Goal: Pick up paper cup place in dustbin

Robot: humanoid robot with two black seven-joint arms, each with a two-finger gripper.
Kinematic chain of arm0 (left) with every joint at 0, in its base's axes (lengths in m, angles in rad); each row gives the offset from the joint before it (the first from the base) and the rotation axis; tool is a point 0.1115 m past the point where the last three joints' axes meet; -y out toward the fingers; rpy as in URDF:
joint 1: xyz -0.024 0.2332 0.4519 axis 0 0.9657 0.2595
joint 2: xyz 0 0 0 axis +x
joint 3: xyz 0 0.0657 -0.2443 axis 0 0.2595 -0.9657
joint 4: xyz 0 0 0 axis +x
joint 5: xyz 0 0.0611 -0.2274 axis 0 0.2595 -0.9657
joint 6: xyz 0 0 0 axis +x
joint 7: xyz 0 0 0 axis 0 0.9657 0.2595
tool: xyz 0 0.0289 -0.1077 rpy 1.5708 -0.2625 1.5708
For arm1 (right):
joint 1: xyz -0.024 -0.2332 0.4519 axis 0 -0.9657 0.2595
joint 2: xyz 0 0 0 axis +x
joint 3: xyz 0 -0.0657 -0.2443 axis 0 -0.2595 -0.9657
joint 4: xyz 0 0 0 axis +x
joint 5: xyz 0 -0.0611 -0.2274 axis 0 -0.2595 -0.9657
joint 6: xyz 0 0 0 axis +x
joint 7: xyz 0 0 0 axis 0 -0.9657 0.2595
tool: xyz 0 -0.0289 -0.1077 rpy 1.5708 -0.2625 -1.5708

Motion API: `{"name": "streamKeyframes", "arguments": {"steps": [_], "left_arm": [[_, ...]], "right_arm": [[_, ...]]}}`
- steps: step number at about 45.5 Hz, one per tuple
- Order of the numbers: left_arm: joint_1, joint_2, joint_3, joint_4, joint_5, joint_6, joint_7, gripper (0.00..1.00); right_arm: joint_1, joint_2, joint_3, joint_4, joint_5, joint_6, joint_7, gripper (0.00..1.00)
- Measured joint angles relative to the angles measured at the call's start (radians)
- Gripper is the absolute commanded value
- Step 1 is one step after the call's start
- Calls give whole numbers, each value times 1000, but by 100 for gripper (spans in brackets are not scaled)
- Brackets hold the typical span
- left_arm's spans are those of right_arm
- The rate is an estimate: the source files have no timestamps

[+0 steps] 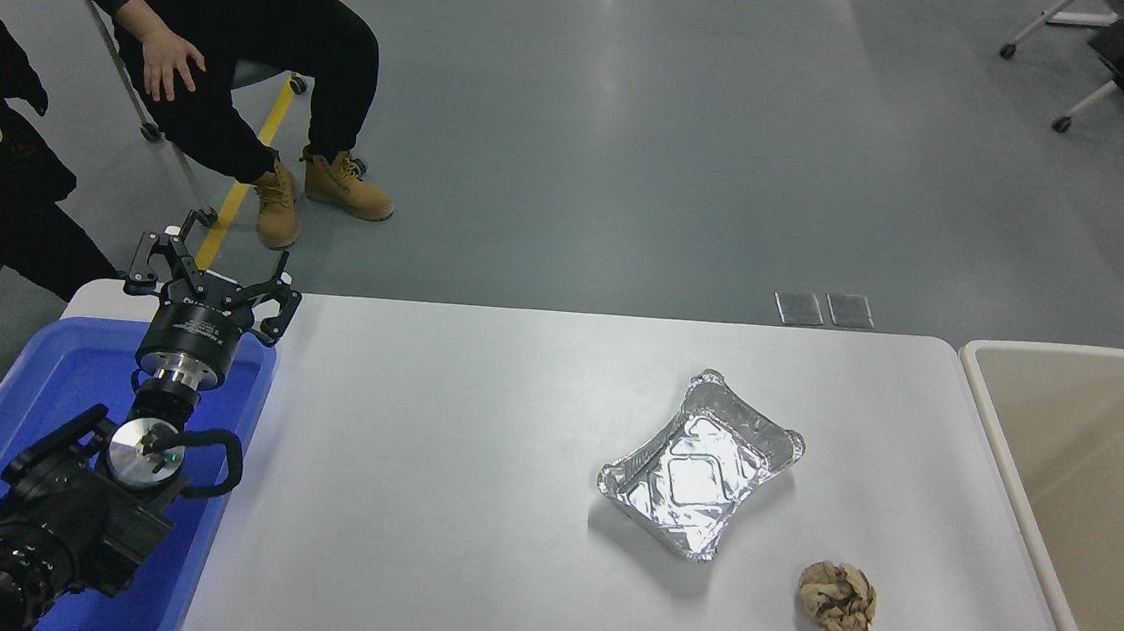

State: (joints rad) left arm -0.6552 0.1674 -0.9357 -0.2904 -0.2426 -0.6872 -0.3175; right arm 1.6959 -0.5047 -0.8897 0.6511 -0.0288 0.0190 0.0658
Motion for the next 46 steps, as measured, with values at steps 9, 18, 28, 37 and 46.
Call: {"name": "streamKeyframes", "arguments": {"steps": [9, 18, 28, 37, 46], "left_arm": [[0, 0, 0, 0, 0, 0, 0, 99], [0, 0, 0, 0, 0, 0, 0, 99], [-1, 0, 0, 0, 0, 0, 0, 99], [0, 0, 0, 0, 0, 0, 0, 99], [0, 0, 0, 0, 0, 0, 0, 99]], "right_arm": [[105, 48, -100, 92, -9, 162, -1, 100], [190, 105, -192, 196, -13, 309, -1, 100], [259, 173, -235, 302, -15, 400, -1, 100], [309, 242, -267, 391, -15, 485, -2, 100], [336, 314, -283, 454, -15, 576, -3, 100]]}}
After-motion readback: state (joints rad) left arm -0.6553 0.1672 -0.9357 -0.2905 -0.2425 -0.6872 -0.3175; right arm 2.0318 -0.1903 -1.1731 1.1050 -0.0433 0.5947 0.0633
